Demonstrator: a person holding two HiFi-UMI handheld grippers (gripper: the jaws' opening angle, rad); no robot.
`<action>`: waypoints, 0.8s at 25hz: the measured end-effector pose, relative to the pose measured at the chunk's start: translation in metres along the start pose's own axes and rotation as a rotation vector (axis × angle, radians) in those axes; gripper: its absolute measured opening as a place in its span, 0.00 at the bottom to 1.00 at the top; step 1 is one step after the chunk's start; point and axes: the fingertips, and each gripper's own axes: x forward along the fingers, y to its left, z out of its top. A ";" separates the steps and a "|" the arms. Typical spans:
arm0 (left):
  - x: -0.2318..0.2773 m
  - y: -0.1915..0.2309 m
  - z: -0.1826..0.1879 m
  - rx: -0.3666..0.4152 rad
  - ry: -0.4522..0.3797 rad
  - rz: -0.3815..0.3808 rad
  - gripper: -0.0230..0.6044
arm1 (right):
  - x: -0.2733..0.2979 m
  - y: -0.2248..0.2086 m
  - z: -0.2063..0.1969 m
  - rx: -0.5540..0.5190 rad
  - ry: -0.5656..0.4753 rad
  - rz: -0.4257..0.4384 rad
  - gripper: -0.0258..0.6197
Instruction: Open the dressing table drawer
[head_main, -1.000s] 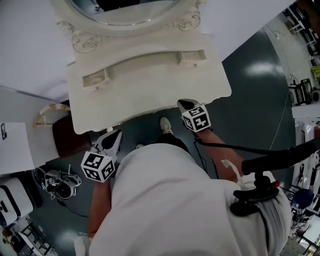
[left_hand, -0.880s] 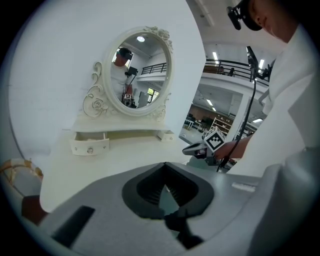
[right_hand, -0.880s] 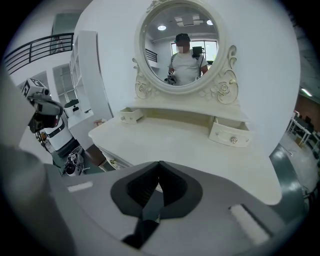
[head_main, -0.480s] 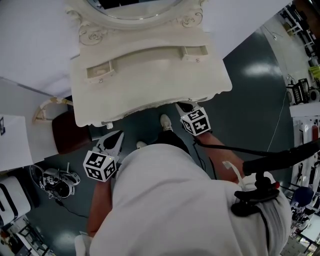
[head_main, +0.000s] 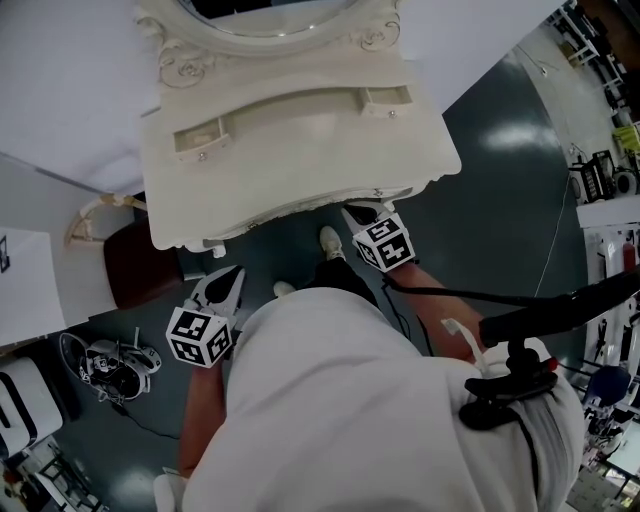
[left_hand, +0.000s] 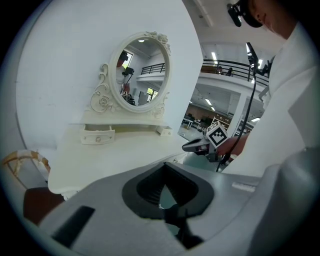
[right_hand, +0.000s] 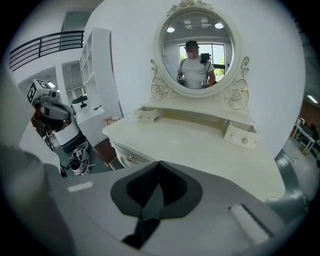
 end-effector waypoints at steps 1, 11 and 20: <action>-0.001 0.000 -0.002 -0.002 0.002 0.000 0.04 | 0.000 0.002 0.000 -0.002 0.000 0.003 0.04; -0.003 -0.005 -0.012 -0.002 0.014 -0.004 0.04 | -0.002 0.012 -0.007 -0.008 0.001 0.015 0.04; 0.010 -0.010 -0.010 0.003 0.029 -0.013 0.04 | -0.002 0.001 -0.012 0.001 0.002 0.016 0.04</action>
